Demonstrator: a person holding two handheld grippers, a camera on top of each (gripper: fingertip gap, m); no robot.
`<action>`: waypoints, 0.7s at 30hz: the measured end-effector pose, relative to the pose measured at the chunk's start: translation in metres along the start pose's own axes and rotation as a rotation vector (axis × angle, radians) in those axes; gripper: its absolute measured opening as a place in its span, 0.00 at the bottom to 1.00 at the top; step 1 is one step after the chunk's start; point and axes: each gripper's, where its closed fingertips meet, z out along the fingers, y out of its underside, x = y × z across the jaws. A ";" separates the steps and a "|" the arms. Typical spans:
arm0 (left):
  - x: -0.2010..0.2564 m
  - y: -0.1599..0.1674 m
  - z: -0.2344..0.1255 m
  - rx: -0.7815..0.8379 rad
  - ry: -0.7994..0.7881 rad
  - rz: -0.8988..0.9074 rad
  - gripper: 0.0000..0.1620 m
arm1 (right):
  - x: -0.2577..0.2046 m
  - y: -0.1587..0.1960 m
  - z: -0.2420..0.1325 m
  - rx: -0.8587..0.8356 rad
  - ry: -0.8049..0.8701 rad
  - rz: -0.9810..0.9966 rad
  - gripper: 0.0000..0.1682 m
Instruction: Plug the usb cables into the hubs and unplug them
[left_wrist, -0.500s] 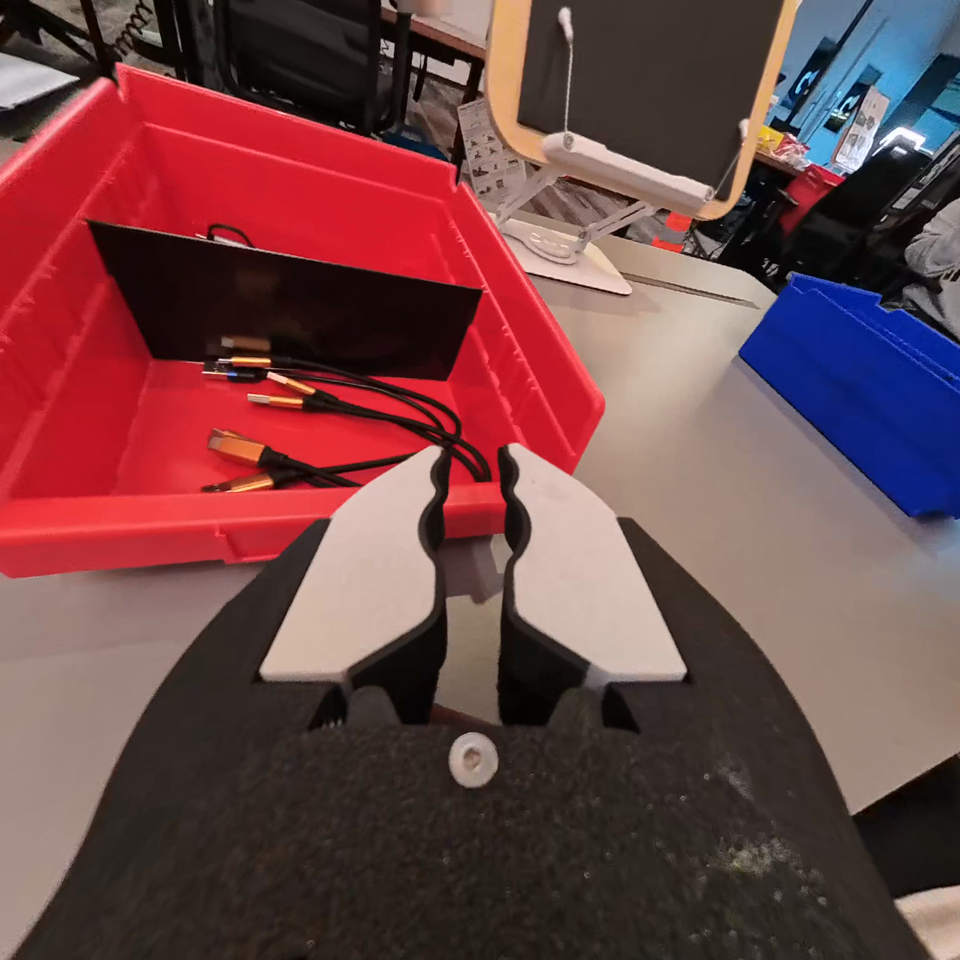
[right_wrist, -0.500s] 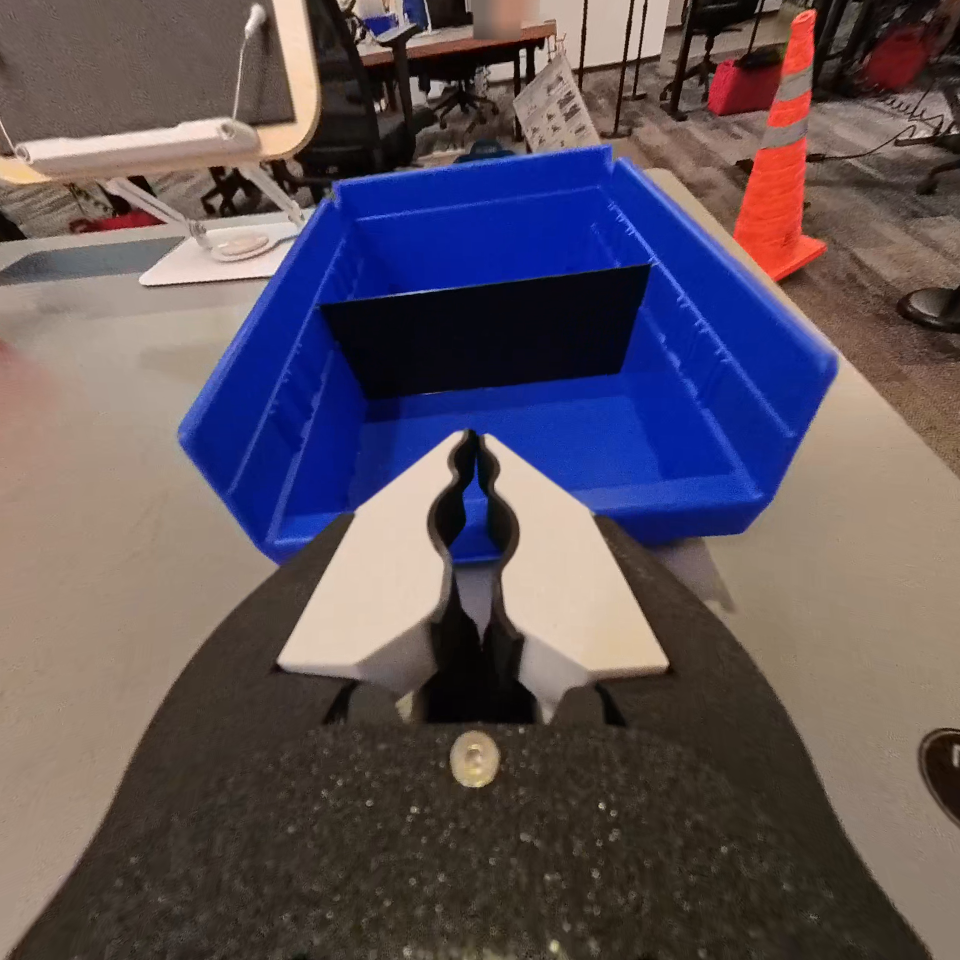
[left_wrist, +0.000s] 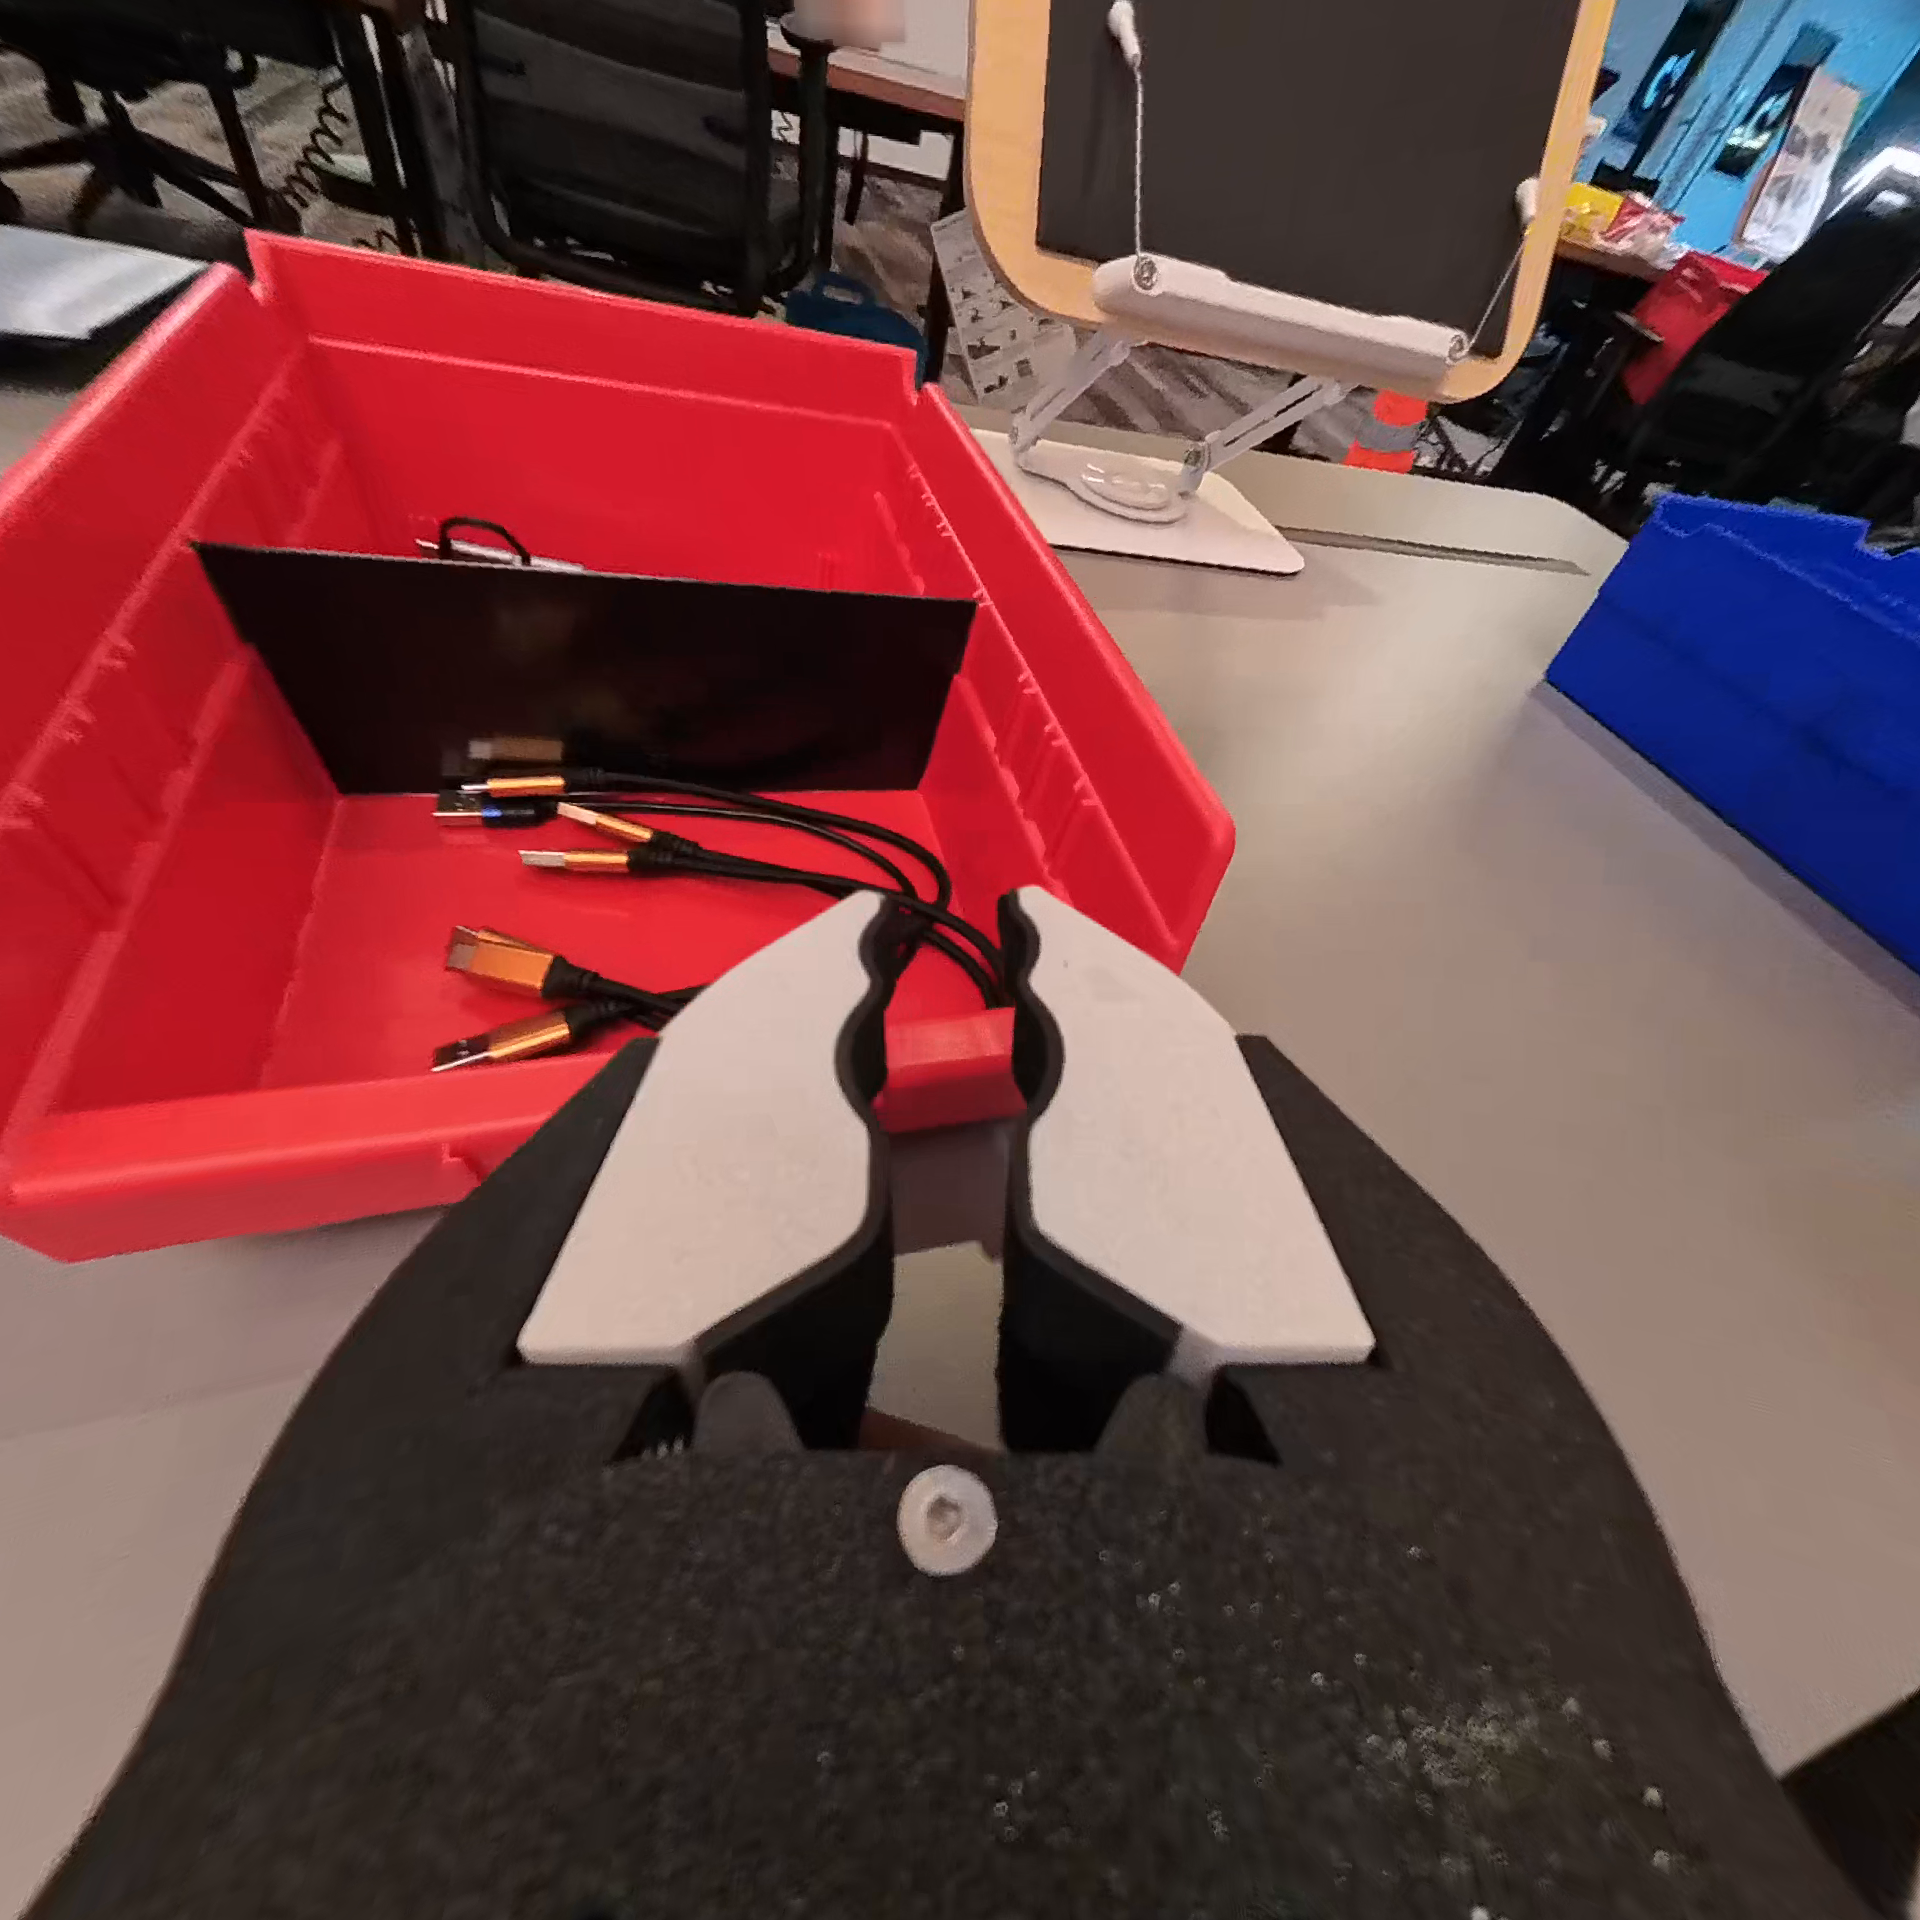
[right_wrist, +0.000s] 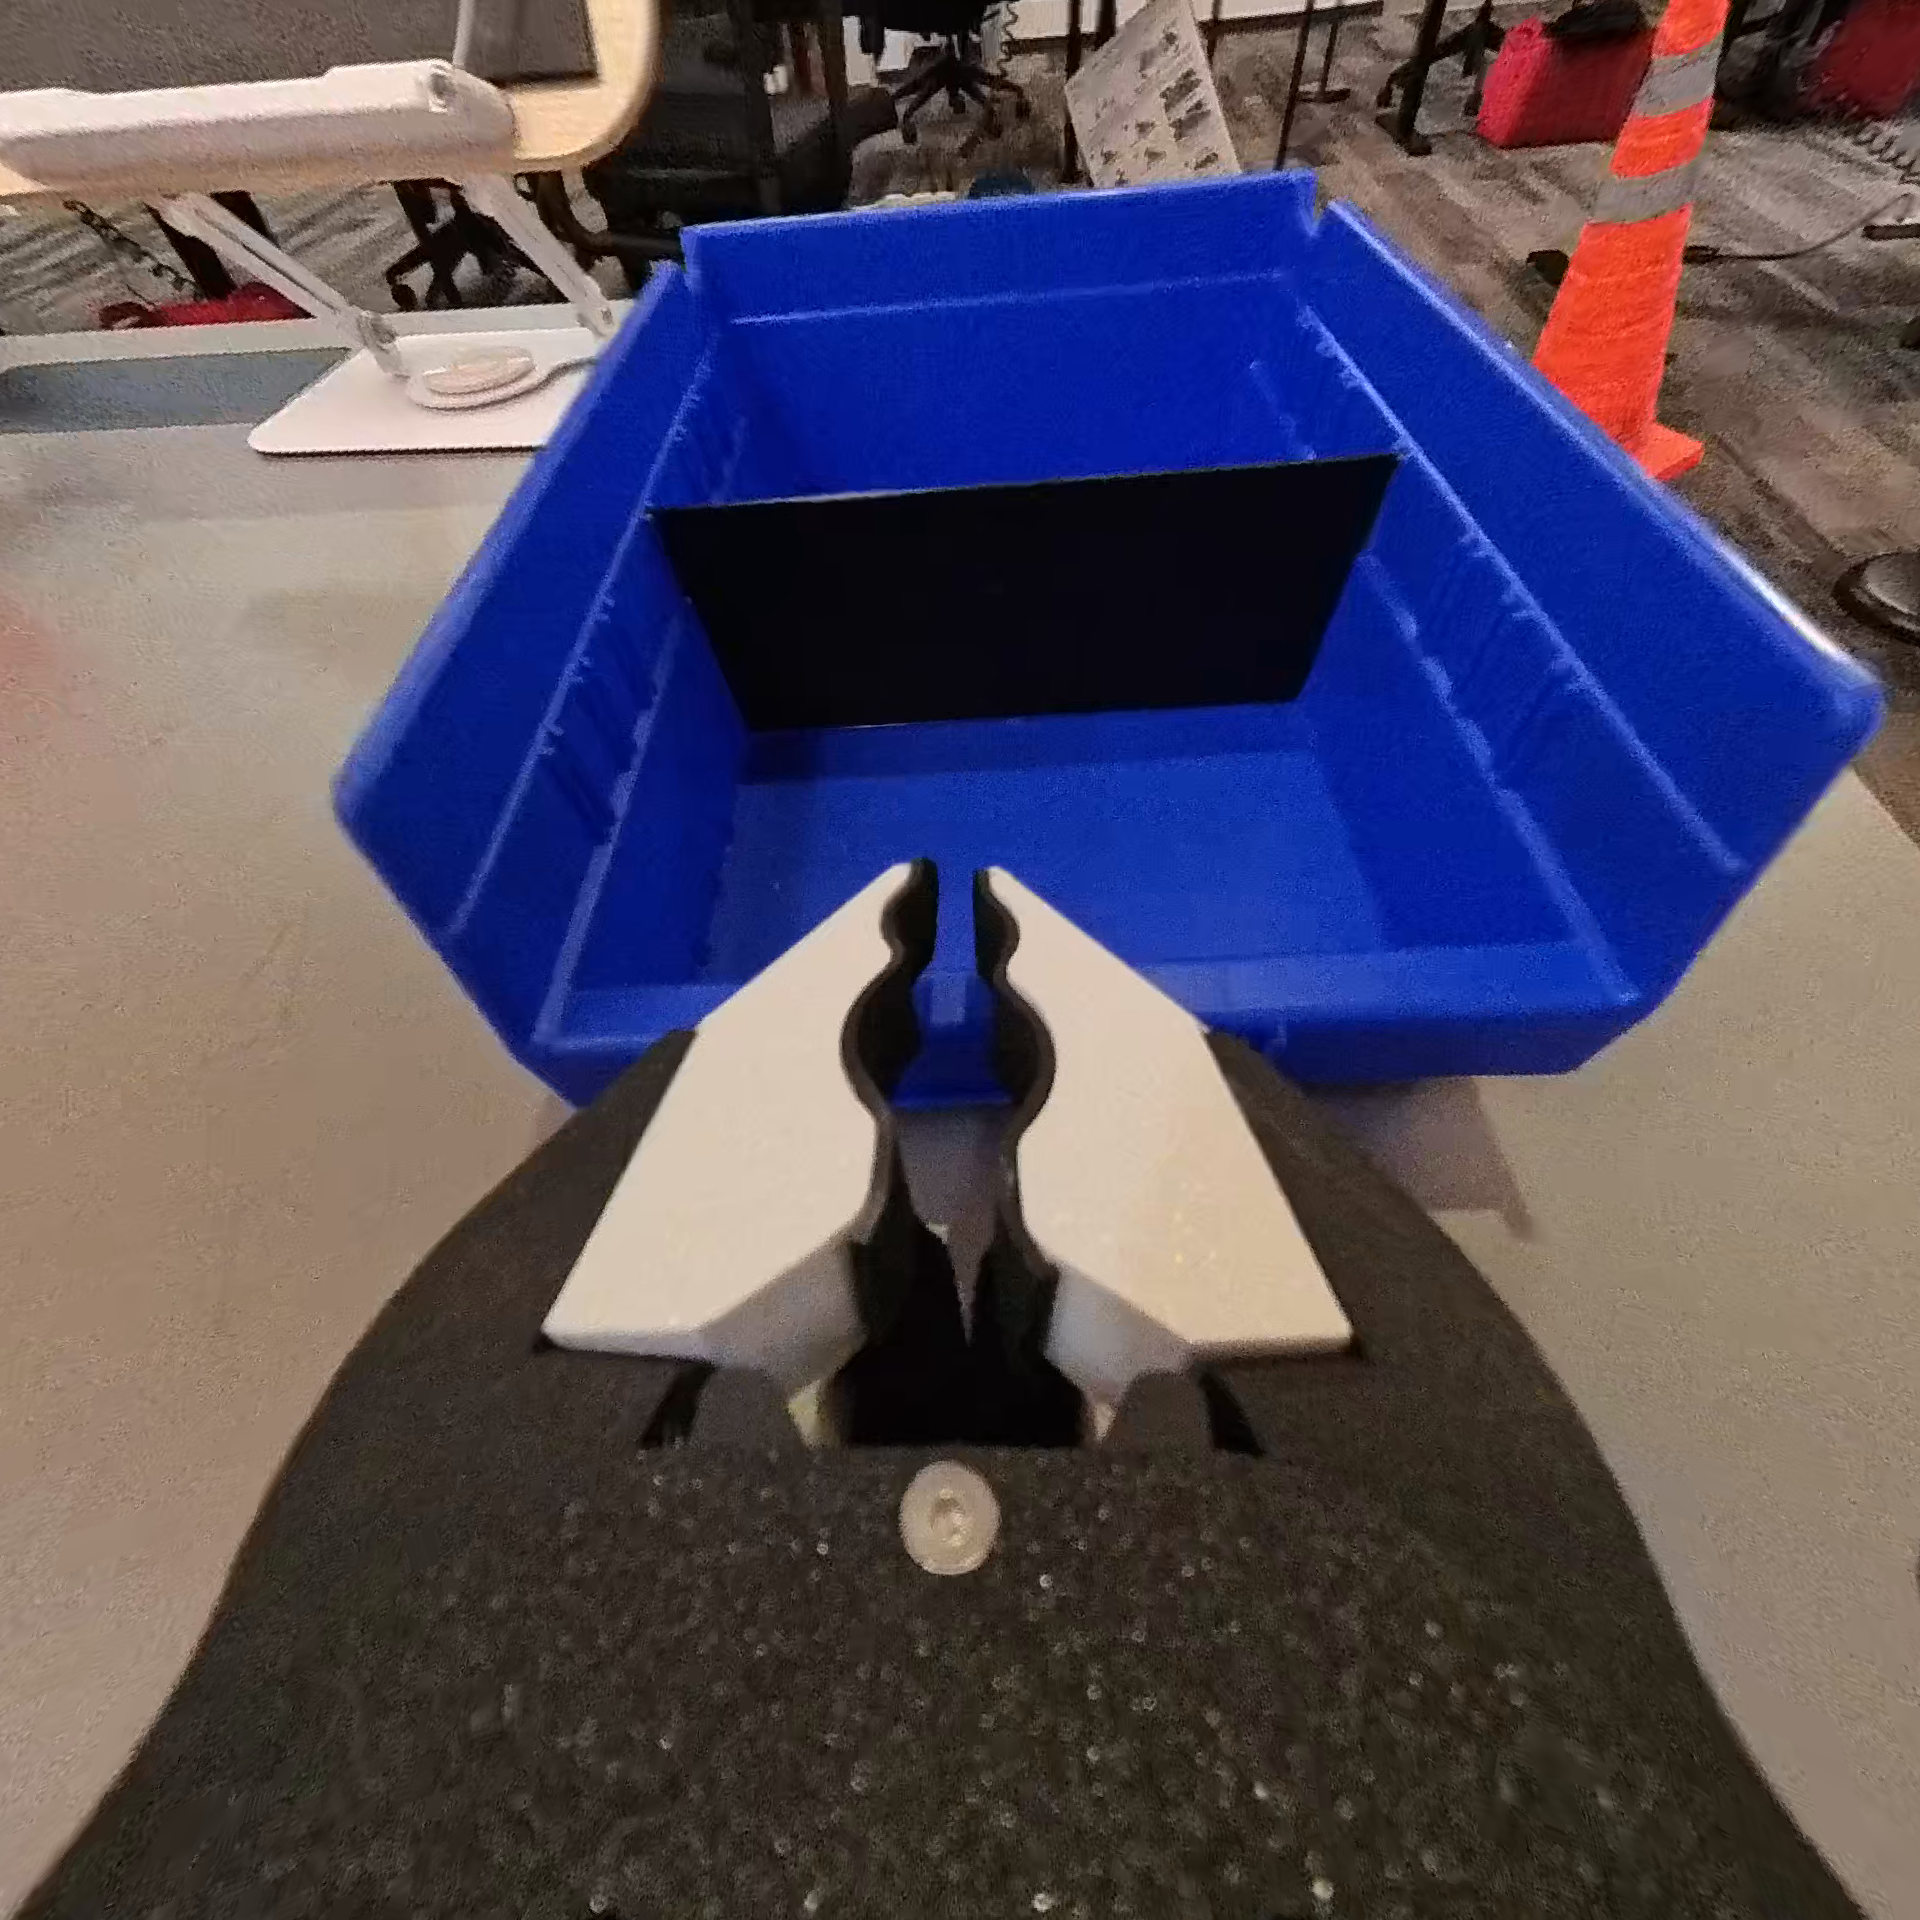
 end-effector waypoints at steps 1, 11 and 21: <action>-0.001 -0.001 0.000 0.003 -0.006 0.006 0.11 | -0.010 -0.003 -0.001 0.010 -0.053 -0.016 0.04; 0.002 -0.001 0.001 0.013 0.038 -0.043 0.11 | -0.075 0.009 0.001 -0.090 -0.196 -0.276 0.11; 0.000 0.002 -0.002 0.005 0.068 -0.105 0.11 | -0.107 -0.002 -0.010 -0.129 -0.220 -0.368 0.27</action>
